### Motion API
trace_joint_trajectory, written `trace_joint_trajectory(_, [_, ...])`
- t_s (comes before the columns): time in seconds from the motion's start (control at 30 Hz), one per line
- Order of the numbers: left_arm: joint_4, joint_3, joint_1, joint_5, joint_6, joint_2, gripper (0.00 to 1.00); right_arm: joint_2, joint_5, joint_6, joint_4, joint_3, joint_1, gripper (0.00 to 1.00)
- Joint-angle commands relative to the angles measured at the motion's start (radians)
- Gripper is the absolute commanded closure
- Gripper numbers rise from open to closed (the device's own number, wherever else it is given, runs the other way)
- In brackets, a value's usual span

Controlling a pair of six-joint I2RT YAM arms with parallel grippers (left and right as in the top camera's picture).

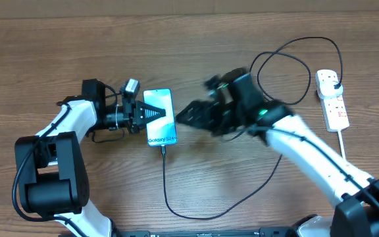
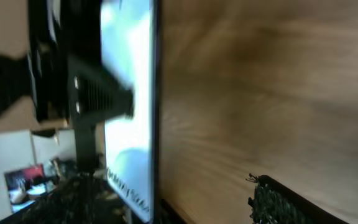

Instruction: Plug charger to phone and switch on socket

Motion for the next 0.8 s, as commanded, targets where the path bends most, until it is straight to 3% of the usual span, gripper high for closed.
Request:
trace_joint_trajectory(0.0, [-0.005, -0.005, -0.010, 0.070, -0.017, -0.023, 0.96, -0.002, -0.184, -0.108, 0.002, 0.019, -0.049, 0.18])
trace_joint_trajectory(0.23, [-0.008, -0.002, -0.034, 0.071, -0.085, -0.023, 0.96, 0.000, -0.332, -0.133, 0.010, -0.008, -0.078, 0.24])
trace_joint_trajectory(0.6, [-0.033, 0.143, -0.043, 0.071, -0.140, -0.123, 0.96, 0.001, -0.352, -0.131, 0.043, -0.019, -0.036, 0.33])
trace_joint_trajectory(0.77, [-0.029, 0.192, -0.046, 0.070, -0.184, -0.206, 0.96, 0.001, -0.422, -0.051, 0.138, -0.019, -0.035, 0.35])
